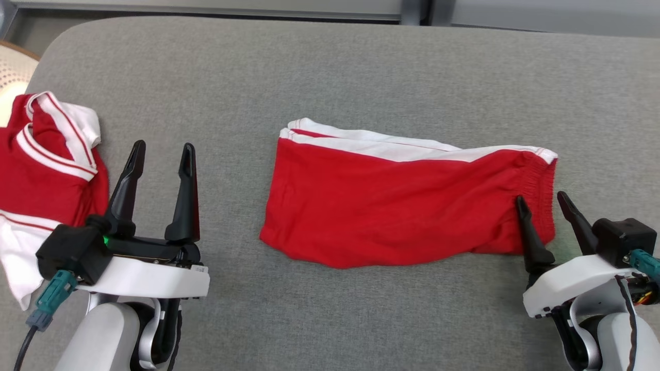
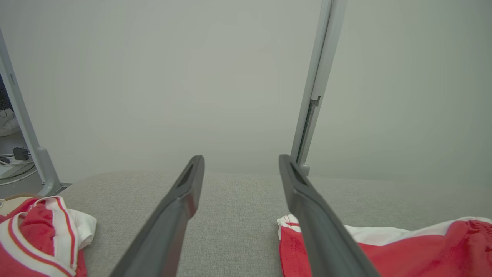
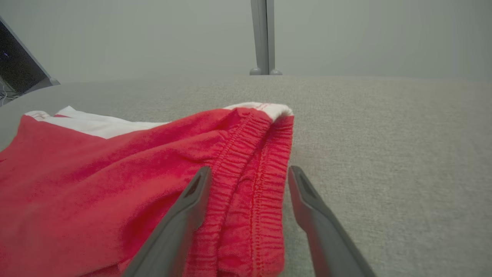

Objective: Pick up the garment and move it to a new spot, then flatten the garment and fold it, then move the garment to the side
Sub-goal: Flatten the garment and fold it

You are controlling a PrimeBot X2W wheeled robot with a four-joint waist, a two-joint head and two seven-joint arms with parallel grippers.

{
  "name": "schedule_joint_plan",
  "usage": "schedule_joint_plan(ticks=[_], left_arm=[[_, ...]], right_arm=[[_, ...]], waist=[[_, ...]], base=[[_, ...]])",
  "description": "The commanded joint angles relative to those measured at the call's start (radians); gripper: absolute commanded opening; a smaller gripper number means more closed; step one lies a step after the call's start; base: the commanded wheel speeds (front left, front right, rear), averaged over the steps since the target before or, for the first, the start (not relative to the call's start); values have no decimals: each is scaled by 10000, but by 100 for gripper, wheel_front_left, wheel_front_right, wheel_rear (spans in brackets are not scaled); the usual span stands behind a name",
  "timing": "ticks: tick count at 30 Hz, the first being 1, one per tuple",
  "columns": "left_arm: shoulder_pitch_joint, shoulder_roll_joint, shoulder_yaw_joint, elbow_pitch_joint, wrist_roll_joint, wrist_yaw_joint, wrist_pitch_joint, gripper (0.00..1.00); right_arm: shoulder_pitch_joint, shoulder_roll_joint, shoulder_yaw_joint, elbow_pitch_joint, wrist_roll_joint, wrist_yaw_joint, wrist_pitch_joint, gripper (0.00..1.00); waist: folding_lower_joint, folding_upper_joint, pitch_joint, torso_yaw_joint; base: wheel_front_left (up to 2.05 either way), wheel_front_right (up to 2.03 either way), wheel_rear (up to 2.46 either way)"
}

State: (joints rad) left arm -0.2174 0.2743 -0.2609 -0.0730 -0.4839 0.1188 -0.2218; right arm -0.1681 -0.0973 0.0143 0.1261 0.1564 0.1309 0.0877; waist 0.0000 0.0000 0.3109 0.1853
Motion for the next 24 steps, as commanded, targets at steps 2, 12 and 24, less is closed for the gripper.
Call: schedule_joint_plan(ticks=[2, 12, 24], left_arm=[[-209, -40, -21, 118, 28, -112, -113, 100], [-427, -198, -37, 395, 65, -290, -312, 100], [-227, -109, 7, 389, 148, -229, -357, 100]], right_arm=[[-198, -23, -189, 528, -31, -5, -124, 100], [-370, 182, 102, 2152, 507, 1, 15, 48], [-245, -453, 753, 1515, 1056, -4, 84, 0]], waist=[[0, 0, 376, 466], [0, 0, 370, 603], [0, 0, 118, 63]], base=[[0, 0, 0], [0, 0, 0], [0, 0, 0]])
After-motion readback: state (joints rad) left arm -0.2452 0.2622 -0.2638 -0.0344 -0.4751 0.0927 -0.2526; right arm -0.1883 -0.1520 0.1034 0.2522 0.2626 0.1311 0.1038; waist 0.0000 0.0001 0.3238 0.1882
